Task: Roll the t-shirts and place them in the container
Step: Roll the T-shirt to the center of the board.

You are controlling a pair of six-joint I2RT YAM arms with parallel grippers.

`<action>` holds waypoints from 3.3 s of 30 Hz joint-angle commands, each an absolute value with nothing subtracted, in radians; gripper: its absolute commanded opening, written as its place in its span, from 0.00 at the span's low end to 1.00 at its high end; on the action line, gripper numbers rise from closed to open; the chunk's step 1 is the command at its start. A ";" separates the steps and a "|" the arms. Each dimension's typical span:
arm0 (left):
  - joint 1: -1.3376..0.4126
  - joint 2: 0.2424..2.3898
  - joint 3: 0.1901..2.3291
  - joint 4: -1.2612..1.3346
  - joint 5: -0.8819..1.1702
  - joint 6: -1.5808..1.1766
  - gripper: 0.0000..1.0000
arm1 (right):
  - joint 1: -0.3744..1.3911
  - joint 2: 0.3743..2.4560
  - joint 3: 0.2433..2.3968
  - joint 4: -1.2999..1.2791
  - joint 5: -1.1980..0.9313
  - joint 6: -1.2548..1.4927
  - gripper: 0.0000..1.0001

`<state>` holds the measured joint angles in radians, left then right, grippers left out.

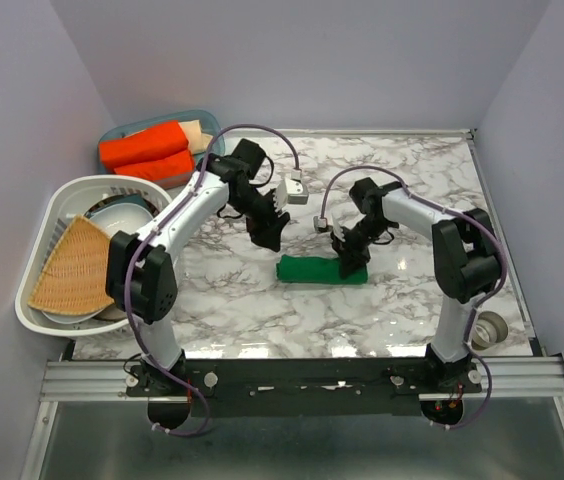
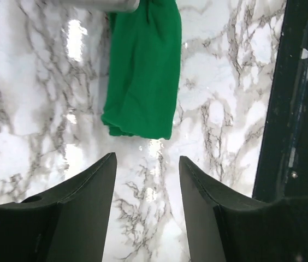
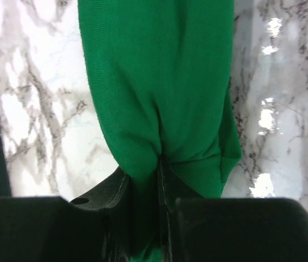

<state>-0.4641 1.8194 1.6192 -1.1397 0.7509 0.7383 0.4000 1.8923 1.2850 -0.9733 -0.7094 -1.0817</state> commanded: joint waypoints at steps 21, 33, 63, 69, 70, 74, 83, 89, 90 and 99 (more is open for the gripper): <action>-0.695 1.908 1.529 -0.939 0.792 0.790 0.54 | 0.368 2.184 1.474 -1.410 -0.804 -1.170 0.02; -0.704 1.947 1.549 -0.981 0.923 0.775 0.19 | 0.360 2.284 1.554 -1.466 -0.821 -1.129 0.01; -0.690 2.150 1.519 -0.649 0.948 0.354 0.00 | 0.333 2.303 1.511 -1.433 -0.812 -1.071 0.32; -0.640 2.191 1.522 -0.634 1.018 0.290 0.00 | 0.206 2.108 1.439 -1.309 -0.793 -0.976 1.00; -0.635 2.195 1.525 -0.632 1.026 0.284 0.00 | 0.184 2.009 1.413 -1.272 -0.790 -0.954 1.00; -0.615 2.201 1.531 -0.589 1.072 0.218 0.00 | 0.153 1.641 1.225 -0.999 -0.642 -0.913 1.00; -0.607 2.238 1.519 -0.494 1.129 0.094 0.01 | 0.322 1.118 0.828 -0.567 -0.515 -0.991 1.00; -0.604 2.238 1.517 -0.483 1.140 0.083 0.01 | 0.425 1.135 0.779 -0.479 -0.451 -0.873 1.00; -0.604 2.235 1.516 -0.482 1.140 0.083 0.01 | 0.426 1.141 0.770 -0.442 -0.445 -0.865 1.00; -0.603 2.227 1.511 -0.483 1.135 0.083 0.02 | 0.429 1.281 0.772 -0.391 -0.451 -0.925 1.00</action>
<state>-0.6033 2.2166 1.5288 -0.4995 1.1358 0.0799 0.4221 1.2171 0.7769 -0.4576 -0.4664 -0.9085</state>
